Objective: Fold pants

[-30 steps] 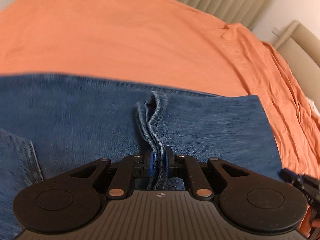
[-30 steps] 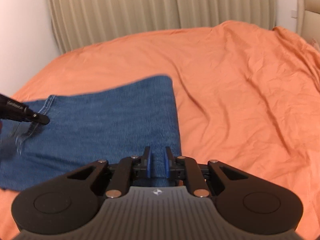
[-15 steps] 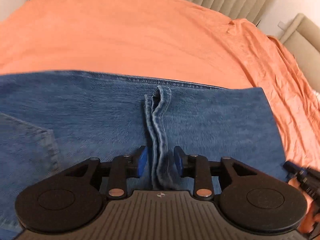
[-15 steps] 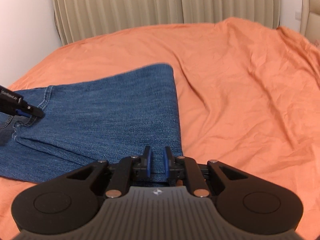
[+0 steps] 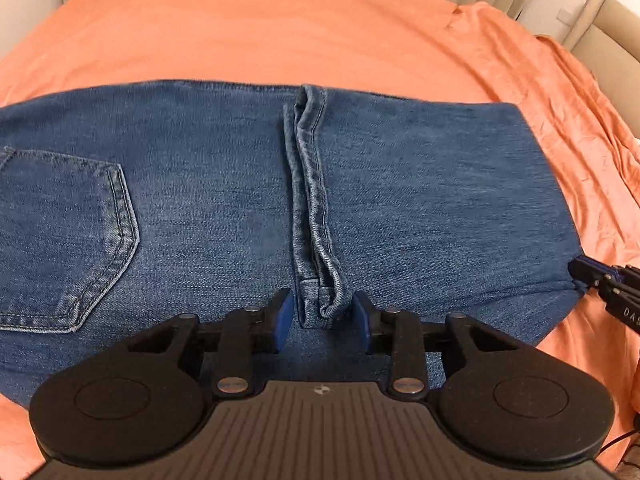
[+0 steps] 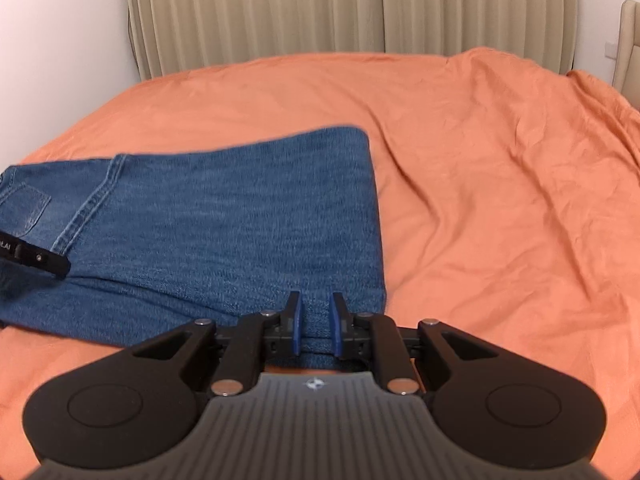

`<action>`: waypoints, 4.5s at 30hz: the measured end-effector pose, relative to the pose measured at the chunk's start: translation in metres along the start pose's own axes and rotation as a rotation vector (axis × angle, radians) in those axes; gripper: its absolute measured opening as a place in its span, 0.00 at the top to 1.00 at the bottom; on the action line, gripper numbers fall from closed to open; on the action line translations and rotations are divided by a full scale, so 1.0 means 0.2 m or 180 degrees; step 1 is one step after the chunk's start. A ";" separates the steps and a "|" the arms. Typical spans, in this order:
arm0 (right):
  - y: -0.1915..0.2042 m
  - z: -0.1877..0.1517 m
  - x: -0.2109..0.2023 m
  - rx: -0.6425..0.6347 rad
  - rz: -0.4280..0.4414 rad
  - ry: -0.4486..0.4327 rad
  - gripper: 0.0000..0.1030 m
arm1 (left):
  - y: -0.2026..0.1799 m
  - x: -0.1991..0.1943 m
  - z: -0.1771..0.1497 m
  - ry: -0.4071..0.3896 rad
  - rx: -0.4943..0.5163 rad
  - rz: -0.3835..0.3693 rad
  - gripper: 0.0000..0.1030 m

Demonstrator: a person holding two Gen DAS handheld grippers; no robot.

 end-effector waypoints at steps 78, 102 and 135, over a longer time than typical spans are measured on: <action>1.02 0.58 0.10 -0.1544 0.0932 0.0592 0.70 | 0.92 -1.12 0.57 -0.1976 -0.1650 -0.0269 0.82; 0.44 0.18 -0.30 -0.0541 0.1110 0.0573 0.71 | -0.50 -0.29 0.38 -0.0612 -0.0210 -0.0709 0.96; 1.00 0.77 -0.02 0.0457 0.1672 0.0167 0.91 | 0.40 -0.36 0.37 -0.0745 -0.0520 -0.0368 0.84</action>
Point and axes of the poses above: each gripper's, at about its wrist camera, not at the fingertips, and x roughly the way its jaws point, y to its left, z to its top, the point moved 10 cm from there along x, roughly the way its jaws point, and after that the axes turned 2 degrees about -y, right-handed, at the moved point
